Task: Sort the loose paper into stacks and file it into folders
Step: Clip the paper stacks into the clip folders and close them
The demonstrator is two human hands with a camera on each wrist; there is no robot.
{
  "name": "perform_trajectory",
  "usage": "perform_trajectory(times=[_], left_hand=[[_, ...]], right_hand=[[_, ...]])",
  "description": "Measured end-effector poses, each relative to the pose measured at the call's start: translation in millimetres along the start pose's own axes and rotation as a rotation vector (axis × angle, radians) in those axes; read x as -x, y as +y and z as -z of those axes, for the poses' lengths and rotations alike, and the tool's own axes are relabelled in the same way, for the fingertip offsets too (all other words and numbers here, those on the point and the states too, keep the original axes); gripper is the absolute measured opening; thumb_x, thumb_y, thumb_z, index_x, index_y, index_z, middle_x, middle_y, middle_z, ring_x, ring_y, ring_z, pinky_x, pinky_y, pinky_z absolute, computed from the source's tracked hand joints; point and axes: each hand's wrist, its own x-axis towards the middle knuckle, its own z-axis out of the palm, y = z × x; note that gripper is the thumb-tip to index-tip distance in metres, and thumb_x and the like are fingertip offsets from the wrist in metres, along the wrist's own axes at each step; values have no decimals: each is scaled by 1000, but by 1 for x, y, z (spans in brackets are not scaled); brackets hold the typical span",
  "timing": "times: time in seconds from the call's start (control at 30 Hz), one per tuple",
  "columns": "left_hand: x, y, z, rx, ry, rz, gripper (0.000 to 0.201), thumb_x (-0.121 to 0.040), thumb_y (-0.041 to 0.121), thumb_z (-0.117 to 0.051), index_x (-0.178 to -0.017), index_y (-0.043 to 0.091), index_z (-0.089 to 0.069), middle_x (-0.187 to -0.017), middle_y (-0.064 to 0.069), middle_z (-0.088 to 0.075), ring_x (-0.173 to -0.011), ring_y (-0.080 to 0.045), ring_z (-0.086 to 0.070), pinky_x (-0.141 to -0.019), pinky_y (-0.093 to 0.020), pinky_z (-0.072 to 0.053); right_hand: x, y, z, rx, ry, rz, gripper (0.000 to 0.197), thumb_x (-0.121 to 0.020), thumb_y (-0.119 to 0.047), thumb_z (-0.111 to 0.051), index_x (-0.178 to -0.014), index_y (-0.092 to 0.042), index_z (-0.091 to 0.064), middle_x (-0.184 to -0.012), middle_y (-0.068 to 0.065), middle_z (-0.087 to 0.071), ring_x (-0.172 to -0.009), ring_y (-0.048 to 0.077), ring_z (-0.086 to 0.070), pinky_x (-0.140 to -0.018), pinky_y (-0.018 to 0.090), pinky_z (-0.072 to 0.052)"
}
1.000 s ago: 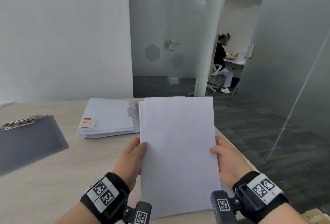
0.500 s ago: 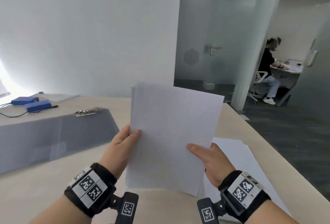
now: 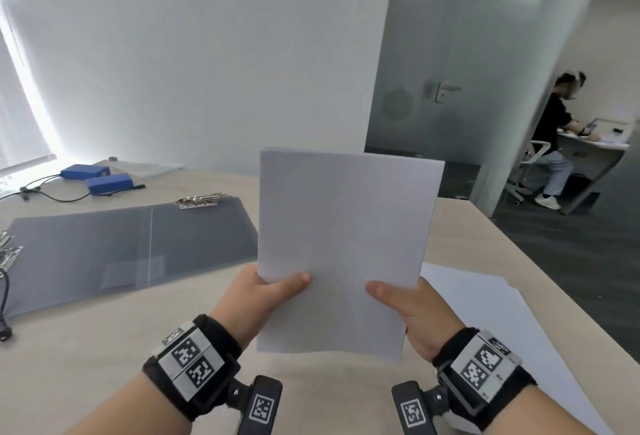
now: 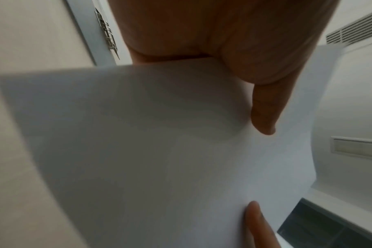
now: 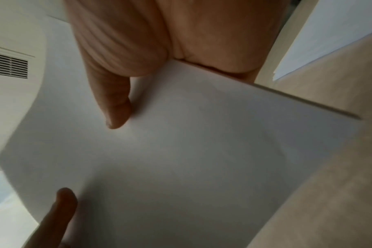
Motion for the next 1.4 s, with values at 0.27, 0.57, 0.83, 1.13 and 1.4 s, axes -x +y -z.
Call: perform_trajectory(times=[0.27, 0.57, 0.83, 1.13, 1.4], left_hand=[[10, -19, 11, -156, -31, 111, 42, -73, 29, -86, -111, 15, -75, -107, -3, -78, -102, -24, -74, -91, -40, -57], [-1, 9, 38, -489, -48, 85, 37, -85, 57, -70, -102, 25, -75, -96, 13, -78, -90, -7, -75, -87, -34, -58], [-41, 28, 120, -1340, 24, 247, 59, -99, 67, -30, -103, 25, -70, -105, 5, -70, -99, -16, -63, -92, -37, -49], [-89, 5, 203, -1708, 87, 637, 100, -72, 81, -59, -151, 24, -36, -149, -3, -48, -131, -27, -54, -107, -40, -45], [-91, 9, 204, -1850, 41, 576, 78, -79, 77, -60, -134, 22, -55, -130, 0, -64, -118, -23, -62, -92, -32, -49]], right_hand=[[8, 20, -1, 51, -41, -75, 61, -57, -51, -93, -111, -26, -78, -121, 9, -73, -116, 25, -68, -110, 52, -44], [-4, 11, -14, 267, 66, -95, 13, -99, -23, -63, -108, -24, -73, -105, -6, -78, -101, 16, -74, -96, 41, -55], [-31, 43, -30, 10, 279, -226, 17, -97, -15, -64, -108, -5, -73, -103, 10, -78, -93, 30, -75, -89, 46, -57], [-40, 58, -32, -92, 280, -255, 22, -97, -13, -62, -114, -1, -71, -110, 16, -76, -101, 37, -73, -99, 56, -51], [-42, 63, -33, -173, 264, -282, 30, -94, -14, -62, -120, 1, -68, -115, 20, -73, -107, 42, -70, -102, 60, -48]])
